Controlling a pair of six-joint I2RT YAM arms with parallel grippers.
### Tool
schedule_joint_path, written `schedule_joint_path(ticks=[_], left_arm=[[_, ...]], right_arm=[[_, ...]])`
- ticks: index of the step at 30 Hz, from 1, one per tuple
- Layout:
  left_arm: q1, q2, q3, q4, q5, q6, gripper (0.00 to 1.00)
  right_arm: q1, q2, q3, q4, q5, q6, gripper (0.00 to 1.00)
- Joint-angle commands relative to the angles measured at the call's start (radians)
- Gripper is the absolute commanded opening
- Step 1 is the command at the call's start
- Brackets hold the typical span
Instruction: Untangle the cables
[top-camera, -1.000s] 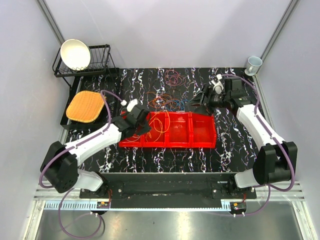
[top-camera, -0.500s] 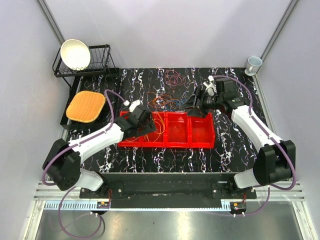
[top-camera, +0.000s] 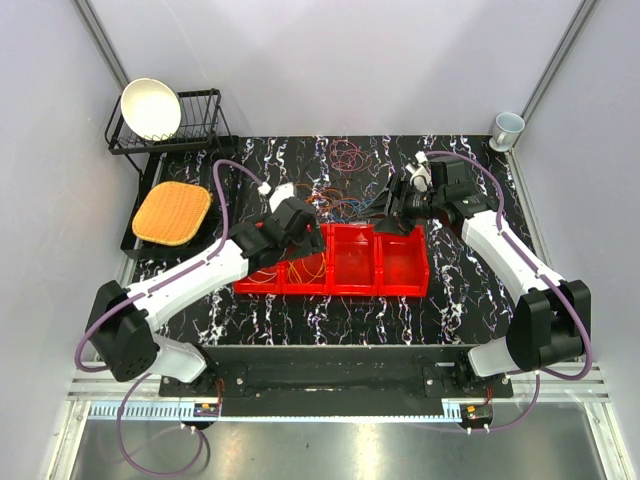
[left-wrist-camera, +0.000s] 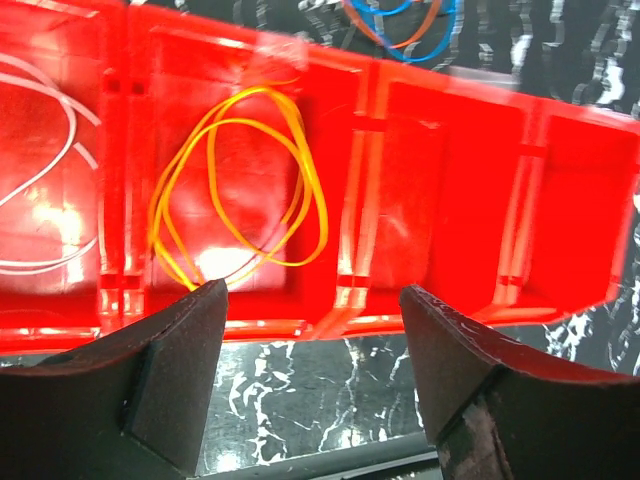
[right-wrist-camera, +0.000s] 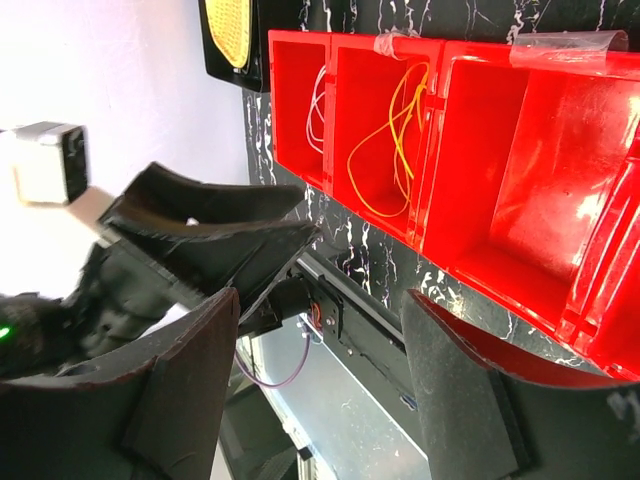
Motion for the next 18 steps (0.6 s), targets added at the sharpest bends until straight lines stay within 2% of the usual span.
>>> schedule_joint_path(ticks=[1,6,9,13,18], left_arm=[[-0.009,0.001,0.072,-0.018,-0.043,0.067,0.73],[-0.006,-0.085,0.075,-0.038,-0.103,0.201,0.77],[-0.002,-0.133,0.069,-0.107,-0.153,0.243,0.77],[0.001,-0.234,0.004,-0.179,-0.174,0.298,0.78],[0.001,-0.399,-0.106,-0.266,-0.229,0.331,0.77]], right_arm=[[0.01,-0.029,0.009,-0.01,0.048,-0.03,0.71],[0.009,-0.017,0.058,-0.069,0.135,-0.075,0.71],[0.01,0.013,0.093,-0.078,0.193,-0.084,0.71],[0.01,0.116,0.18,-0.078,0.274,-0.098,0.71],[0.03,0.282,0.338,-0.085,0.278,-0.191,0.68]])
